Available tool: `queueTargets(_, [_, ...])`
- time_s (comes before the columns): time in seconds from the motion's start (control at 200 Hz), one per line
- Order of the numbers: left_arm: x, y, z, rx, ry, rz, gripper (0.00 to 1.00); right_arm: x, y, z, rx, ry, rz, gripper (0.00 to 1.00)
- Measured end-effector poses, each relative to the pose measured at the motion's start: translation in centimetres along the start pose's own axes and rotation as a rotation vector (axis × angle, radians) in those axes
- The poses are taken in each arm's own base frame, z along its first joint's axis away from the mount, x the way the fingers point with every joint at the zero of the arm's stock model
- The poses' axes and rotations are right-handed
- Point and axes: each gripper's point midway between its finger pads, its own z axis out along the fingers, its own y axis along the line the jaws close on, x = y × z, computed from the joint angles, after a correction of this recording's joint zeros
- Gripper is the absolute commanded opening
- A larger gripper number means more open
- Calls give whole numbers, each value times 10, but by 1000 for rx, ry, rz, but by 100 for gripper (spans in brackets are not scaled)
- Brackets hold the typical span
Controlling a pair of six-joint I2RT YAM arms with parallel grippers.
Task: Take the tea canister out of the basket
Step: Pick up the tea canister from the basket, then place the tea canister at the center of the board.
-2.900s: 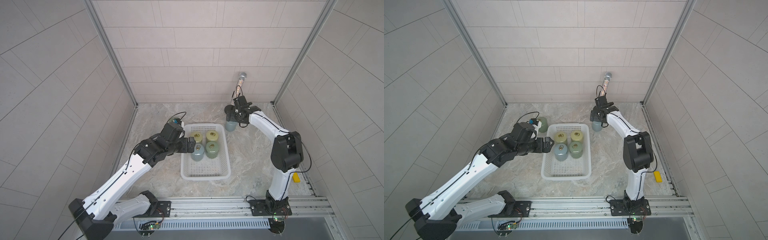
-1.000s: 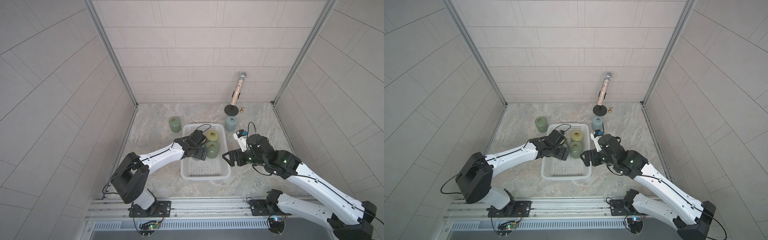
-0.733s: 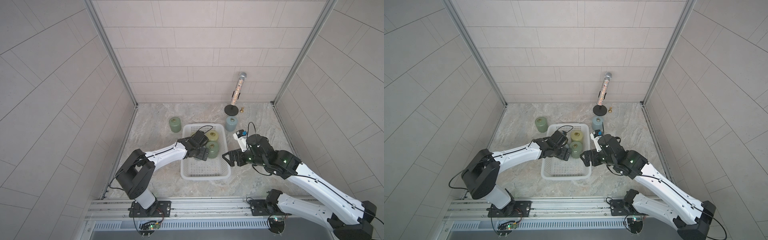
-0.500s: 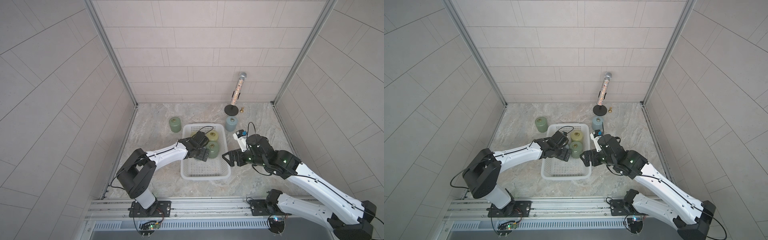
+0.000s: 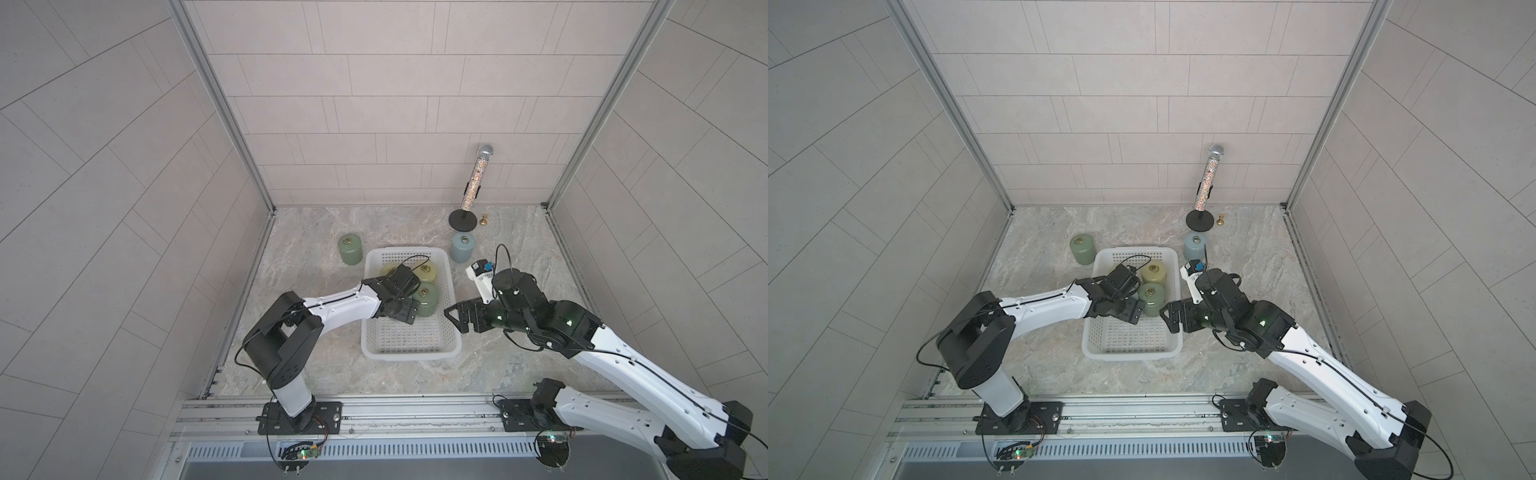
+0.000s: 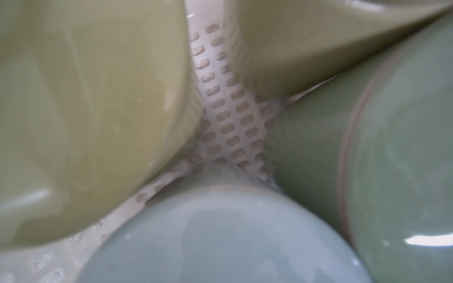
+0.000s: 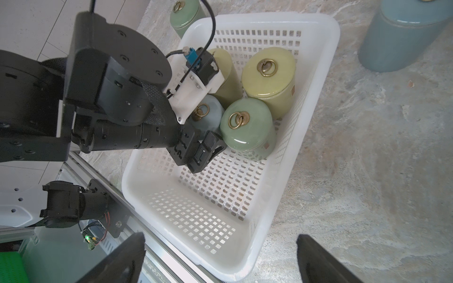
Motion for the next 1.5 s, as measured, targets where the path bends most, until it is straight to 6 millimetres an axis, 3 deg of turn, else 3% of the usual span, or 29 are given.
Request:
queueTargets(0.12, [0,2,0,-12,-1,-1,84,1,0,1,1,2,2,100])
queueTargets(0.37, [4,1,-11,-14,5,13,84,3,0,2,0,7,3,100])
queueTargets(0.846, [4,14,-92,-7,-82,-35,83,6,13,11,-37,33,-21,100])
queueTargets(1.256, [-13,62,-177,-132,-292,-159,84,6,41,32,-95,90,-83,100])
queueTargets(1.381, [-12,89,-187,-182,-313,-232,84,0,55,33,-124,85,-105,100])
queueTargets(1.501, [-9,117,-183,-223,-310,-322,84,-4,67,36,-148,86,-134,100])
